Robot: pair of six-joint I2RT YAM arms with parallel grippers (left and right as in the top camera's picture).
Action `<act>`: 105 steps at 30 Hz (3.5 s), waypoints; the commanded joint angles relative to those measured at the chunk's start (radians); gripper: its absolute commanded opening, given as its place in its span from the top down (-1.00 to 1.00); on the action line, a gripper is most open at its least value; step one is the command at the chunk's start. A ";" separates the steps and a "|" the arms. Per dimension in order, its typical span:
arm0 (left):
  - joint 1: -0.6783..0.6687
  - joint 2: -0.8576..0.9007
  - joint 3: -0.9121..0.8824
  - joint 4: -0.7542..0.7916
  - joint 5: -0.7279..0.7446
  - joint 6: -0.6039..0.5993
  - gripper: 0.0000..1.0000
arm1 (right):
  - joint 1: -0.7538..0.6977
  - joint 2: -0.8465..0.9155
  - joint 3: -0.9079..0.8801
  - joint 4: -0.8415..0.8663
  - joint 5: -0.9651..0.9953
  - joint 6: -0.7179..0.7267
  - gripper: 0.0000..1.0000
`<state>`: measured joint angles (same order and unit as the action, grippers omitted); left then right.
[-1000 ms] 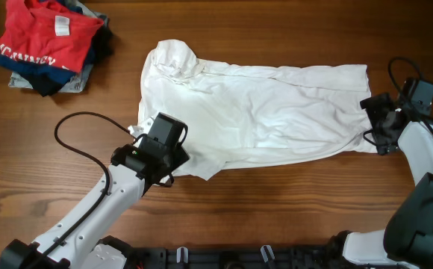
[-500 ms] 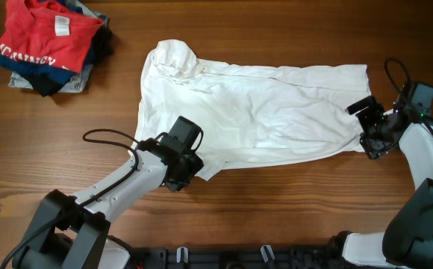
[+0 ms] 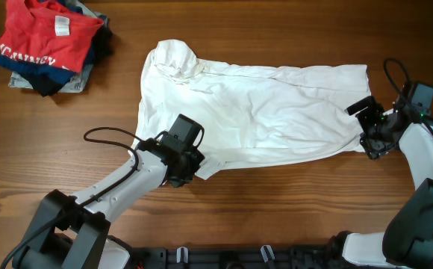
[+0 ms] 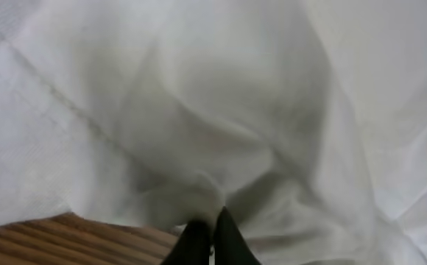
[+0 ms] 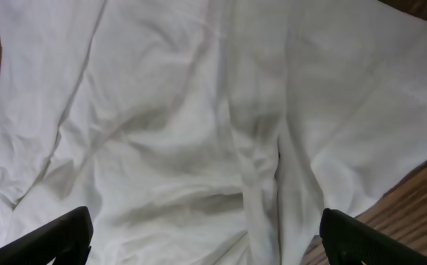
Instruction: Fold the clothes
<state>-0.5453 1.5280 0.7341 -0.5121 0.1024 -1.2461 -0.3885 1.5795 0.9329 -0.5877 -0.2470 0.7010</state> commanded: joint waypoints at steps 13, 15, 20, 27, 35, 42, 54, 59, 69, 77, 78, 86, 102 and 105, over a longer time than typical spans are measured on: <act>-0.002 -0.002 0.119 0.128 -0.313 0.094 0.92 | 0.003 -0.020 0.022 -0.005 0.022 -0.032 -1.00; 0.000 0.013 0.119 0.164 -0.370 0.094 0.92 | 0.003 -0.020 0.022 -0.005 0.021 -0.041 -0.99; 0.024 0.024 0.119 0.340 -0.420 0.147 0.93 | 0.003 -0.020 0.022 -0.009 0.021 -0.043 -0.99; 0.033 0.110 0.119 0.488 -0.460 0.147 -0.12 | 0.003 -0.020 0.022 -0.024 0.021 -0.044 -1.00; 0.034 -0.093 0.119 0.238 -0.421 0.315 -0.64 | 0.003 -0.020 0.022 -0.040 0.030 -0.074 -1.00; 0.080 -0.328 0.115 -0.250 -0.189 0.383 0.21 | 0.003 -0.020 0.022 -0.053 0.029 -0.073 -0.99; 0.108 0.059 0.115 -0.045 -0.071 0.406 -0.11 | 0.003 -0.020 0.022 -0.079 0.029 -0.125 -0.99; 0.155 0.064 0.115 -0.037 -0.080 0.431 -0.11 | 0.003 -0.020 0.022 -0.080 0.029 -0.125 -0.99; 0.155 0.076 0.115 -0.014 -0.069 0.458 0.12 | 0.003 -0.020 0.022 -0.083 0.029 -0.124 -0.99; 0.155 0.090 0.115 -0.026 -0.069 0.480 0.24 | 0.003 -0.020 0.022 -0.083 0.029 -0.125 -1.00; 0.155 0.098 0.115 -0.030 -0.069 0.481 0.24 | 0.003 -0.020 0.022 -0.083 0.029 -0.125 -1.00; 0.158 0.113 0.121 -0.015 -0.071 0.485 0.85 | 0.003 -0.020 0.022 -0.083 0.029 -0.124 -0.99; 0.187 0.105 0.169 0.171 -0.544 0.514 0.89 | 0.003 -0.020 0.022 -0.079 0.030 -0.123 -0.99; 0.257 0.105 0.169 0.175 -0.479 0.590 -0.99 | 0.003 -0.020 0.022 -0.080 0.032 -0.124 -0.99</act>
<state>-0.3523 1.6325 0.8898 -0.3428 -0.3573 -0.7376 -0.3885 1.5761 0.9344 -0.6693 -0.2314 0.5961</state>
